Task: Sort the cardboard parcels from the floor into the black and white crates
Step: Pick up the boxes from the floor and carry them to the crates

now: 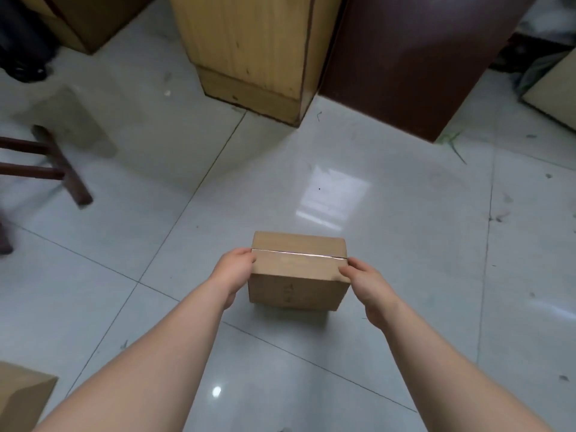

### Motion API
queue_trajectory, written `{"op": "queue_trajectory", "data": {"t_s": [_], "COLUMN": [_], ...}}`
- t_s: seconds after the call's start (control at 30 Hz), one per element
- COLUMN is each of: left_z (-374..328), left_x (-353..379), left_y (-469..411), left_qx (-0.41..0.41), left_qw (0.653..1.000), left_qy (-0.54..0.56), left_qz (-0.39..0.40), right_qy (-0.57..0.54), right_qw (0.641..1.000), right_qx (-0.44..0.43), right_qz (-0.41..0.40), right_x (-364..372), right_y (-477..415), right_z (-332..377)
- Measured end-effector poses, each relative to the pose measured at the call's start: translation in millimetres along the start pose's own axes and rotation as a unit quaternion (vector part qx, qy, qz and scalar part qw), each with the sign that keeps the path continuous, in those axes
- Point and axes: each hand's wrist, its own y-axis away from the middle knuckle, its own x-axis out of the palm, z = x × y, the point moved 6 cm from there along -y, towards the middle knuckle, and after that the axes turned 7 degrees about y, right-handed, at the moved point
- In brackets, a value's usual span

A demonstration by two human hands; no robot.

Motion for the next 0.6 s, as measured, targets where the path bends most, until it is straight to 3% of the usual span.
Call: {"op": "queue_trajectory", "data": {"t_s": [0.33,0.47,0.6], "left_z": [64,95,141], "left_x": [-166,-226,-281], "left_y": [23,37,47], "left_qx": [-0.093,-0.067,-0.039], "left_qw": [0.989,0.970,0.957], "left_qy": [0.078,0.205,0.241], "left_qz": [-0.090,-0.110,-0.159], "right_qy": [0.109,0.129,0.177], "right_qw": [0.987,0.975,0.962], "right_qx": [-0.051,-0.079,-0.086], "right_qz": [0.108,0.162,0.187], "right_x": [148,226,296], "right_y": [15,23,28], "right_z": [55,64,55]}}
